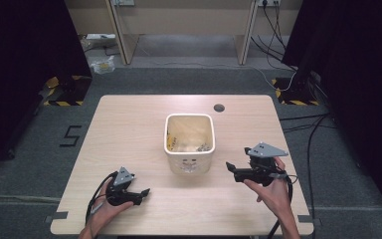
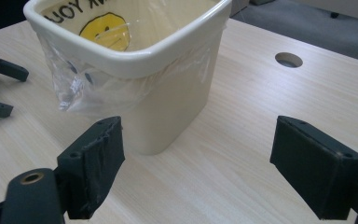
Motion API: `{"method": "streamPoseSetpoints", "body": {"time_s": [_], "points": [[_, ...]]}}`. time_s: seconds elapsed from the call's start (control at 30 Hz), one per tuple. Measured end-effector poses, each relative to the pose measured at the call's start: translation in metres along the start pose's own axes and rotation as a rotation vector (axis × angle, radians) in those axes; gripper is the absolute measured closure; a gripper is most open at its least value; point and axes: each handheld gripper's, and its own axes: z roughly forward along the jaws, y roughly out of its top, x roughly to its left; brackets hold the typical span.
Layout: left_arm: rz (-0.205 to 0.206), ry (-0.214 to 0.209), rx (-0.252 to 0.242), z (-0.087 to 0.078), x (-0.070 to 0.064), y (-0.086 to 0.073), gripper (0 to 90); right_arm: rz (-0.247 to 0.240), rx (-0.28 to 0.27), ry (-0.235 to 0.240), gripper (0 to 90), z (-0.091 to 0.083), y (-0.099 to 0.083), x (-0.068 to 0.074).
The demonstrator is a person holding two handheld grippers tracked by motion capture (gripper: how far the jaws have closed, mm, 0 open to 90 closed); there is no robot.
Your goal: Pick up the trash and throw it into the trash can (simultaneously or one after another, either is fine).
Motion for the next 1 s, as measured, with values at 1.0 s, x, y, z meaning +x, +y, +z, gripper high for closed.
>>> {"method": "streamPoseSetpoints", "body": {"time_s": [1.0], "points": [[0.000, 0.001, 0.001, 0.000, 0.000, 0.000, 14.9, 0.015, 0.011, 0.021, 16.9, 0.010, -0.035, 0.007]]}}
